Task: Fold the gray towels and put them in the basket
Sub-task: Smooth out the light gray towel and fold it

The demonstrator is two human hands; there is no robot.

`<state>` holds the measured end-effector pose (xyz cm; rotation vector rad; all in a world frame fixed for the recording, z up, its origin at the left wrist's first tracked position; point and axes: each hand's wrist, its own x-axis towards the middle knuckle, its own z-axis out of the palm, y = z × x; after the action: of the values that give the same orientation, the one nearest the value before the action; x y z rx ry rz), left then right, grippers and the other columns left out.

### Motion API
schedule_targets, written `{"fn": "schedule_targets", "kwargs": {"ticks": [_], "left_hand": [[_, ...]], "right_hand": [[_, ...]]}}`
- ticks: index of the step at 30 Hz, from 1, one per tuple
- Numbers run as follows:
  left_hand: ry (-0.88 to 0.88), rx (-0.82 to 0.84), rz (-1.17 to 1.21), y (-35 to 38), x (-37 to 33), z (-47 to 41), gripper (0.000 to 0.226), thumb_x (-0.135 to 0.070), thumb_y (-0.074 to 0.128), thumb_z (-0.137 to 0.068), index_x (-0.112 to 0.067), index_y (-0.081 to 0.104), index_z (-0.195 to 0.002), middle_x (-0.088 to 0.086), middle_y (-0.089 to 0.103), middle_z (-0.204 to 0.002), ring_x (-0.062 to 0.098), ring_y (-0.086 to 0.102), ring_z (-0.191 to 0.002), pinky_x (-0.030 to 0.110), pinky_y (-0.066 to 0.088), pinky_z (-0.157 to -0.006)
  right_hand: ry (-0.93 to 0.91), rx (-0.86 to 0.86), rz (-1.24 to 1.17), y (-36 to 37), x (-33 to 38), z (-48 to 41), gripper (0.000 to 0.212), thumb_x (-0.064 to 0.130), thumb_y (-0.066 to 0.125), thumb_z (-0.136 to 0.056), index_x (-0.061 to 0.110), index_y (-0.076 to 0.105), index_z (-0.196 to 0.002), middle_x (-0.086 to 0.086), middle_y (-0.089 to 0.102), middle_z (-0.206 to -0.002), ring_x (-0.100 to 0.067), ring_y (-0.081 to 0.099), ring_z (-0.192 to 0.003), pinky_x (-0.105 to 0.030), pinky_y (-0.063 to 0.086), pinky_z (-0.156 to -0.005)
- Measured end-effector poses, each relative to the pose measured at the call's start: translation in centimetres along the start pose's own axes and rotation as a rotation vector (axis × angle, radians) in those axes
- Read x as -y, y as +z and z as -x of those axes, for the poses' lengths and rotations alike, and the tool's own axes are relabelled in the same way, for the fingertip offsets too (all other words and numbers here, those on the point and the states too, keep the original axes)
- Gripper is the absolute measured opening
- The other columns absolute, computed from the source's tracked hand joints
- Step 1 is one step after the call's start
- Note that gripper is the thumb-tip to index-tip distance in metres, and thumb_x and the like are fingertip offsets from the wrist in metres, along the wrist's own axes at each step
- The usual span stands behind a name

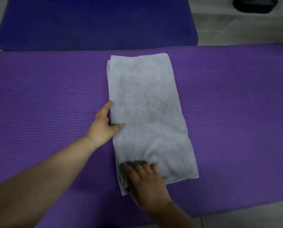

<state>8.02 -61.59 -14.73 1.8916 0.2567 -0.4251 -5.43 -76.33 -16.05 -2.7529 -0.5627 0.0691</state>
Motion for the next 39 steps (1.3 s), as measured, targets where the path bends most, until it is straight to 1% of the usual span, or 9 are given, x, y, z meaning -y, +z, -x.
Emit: {"fn": "schedule_targets", "kwargs": {"ticks": [3,9,11,15,18,24,29,34,39], "left_hand": [[0.044,0.06,-0.273,0.2,1.8,3.7,0.085,-0.011,0.074,-0.073,-0.024,0.025,-0.141,-0.006,0.032,-0.123,0.01,0.054,-0.085,0.02,0.041,-0.082],[0.69,0.172,-0.877,1.1,4.7,8.7,0.033,-0.05,0.048,-0.066,-0.03,0.065,-0.086,-0.006,0.064,-0.102,0.012,0.044,-0.097,0.027,0.031,-0.084],[0.723,0.321,-0.922,1.6,4.9,9.1,0.037,-0.057,0.044,-0.065,-0.03,0.066,-0.077,-0.013,0.068,-0.083,0.005,0.043,-0.088,0.02,0.032,-0.08],[0.775,0.229,-0.931,2.2,5.5,7.8,0.032,-0.041,0.041,-0.064,-0.028,0.051,-0.092,-0.012,0.068,-0.079,0.003,0.042,-0.084,0.023,0.034,-0.079],[0.861,0.186,-0.924,2.0,5.3,7.1,0.035,-0.025,0.041,-0.062,-0.023,0.07,-0.08,-0.009,0.07,-0.073,0.006,0.049,-0.079,0.025,0.037,-0.075],[0.669,0.248,-0.821,1.6,4.1,6.9,0.032,-0.029,0.041,-0.068,-0.029,0.058,-0.096,-0.01,0.073,-0.074,0.006,0.068,-0.062,0.014,0.049,-0.051],[0.766,0.281,-0.873,1.3,4.5,7.0,0.025,-0.044,0.043,-0.072,-0.029,0.051,-0.091,-0.012,0.069,-0.072,0.005,0.064,-0.066,0.017,0.041,-0.069],[0.898,0.346,-1.012,1.0,5.8,7.0,0.038,-0.052,0.042,-0.063,-0.03,0.068,-0.081,-0.012,0.059,-0.09,0.006,0.042,-0.088,0.019,0.032,-0.08],[0.949,0.3,-0.958,1.1,5.4,7.2,0.033,-0.035,0.044,-0.061,-0.023,0.072,-0.072,-0.011,0.068,-0.072,0.005,0.041,-0.079,0.018,0.034,-0.074]], "right_hand": [[0.0,-0.146,0.024,-0.8,-3.1,2.0,0.031,0.035,0.045,-0.063,0.023,0.045,-0.091,0.005,0.064,-0.07,-0.013,0.045,-0.076,-0.029,0.031,-0.078],[-0.071,-0.082,0.227,-2.3,-9.5,3.6,0.029,0.037,0.044,-0.068,0.021,0.046,-0.093,-0.002,0.07,-0.083,-0.017,0.043,-0.088,-0.029,0.032,-0.08],[-0.125,-0.066,0.234,-2.0,-9.7,3.0,0.03,0.039,0.044,-0.071,0.02,0.046,-0.093,-0.003,0.07,-0.082,-0.017,0.043,-0.088,-0.028,0.033,-0.08],[-0.174,-0.072,0.226,-1.6,-9.9,2.1,0.018,0.033,0.043,-0.083,0.018,0.048,-0.091,-0.002,0.07,-0.077,-0.02,0.061,-0.076,-0.026,0.034,-0.077],[-0.148,-0.066,0.215,-2.0,-9.9,1.5,0.019,0.029,0.044,-0.078,0.016,0.058,-0.081,-0.001,0.067,-0.067,-0.02,0.064,-0.058,-0.026,0.034,-0.071],[-0.095,-0.039,0.202,-2.6,-9.9,0.8,0.03,0.031,0.042,-0.074,0.017,0.066,-0.063,0.003,0.065,-0.06,-0.017,0.062,-0.053,-0.025,0.032,-0.068],[-0.147,0.048,0.228,-2.5,-10.0,0.8,0.035,0.051,0.039,-0.065,0.024,0.048,-0.084,0.006,0.065,-0.07,-0.011,0.055,-0.07,-0.024,0.031,-0.071],[-0.25,0.006,0.258,-2.2,-10.3,1.0,0.03,0.033,0.043,-0.07,0.02,0.07,-0.075,0.003,0.066,-0.07,-0.013,0.043,-0.077,-0.025,0.031,-0.072],[-0.295,-0.064,0.186,-3.4,-10.2,1.2,0.025,0.029,0.046,-0.073,0.015,0.067,-0.073,0.0,0.064,-0.065,-0.014,0.038,-0.073,-0.025,0.032,-0.069]]}}
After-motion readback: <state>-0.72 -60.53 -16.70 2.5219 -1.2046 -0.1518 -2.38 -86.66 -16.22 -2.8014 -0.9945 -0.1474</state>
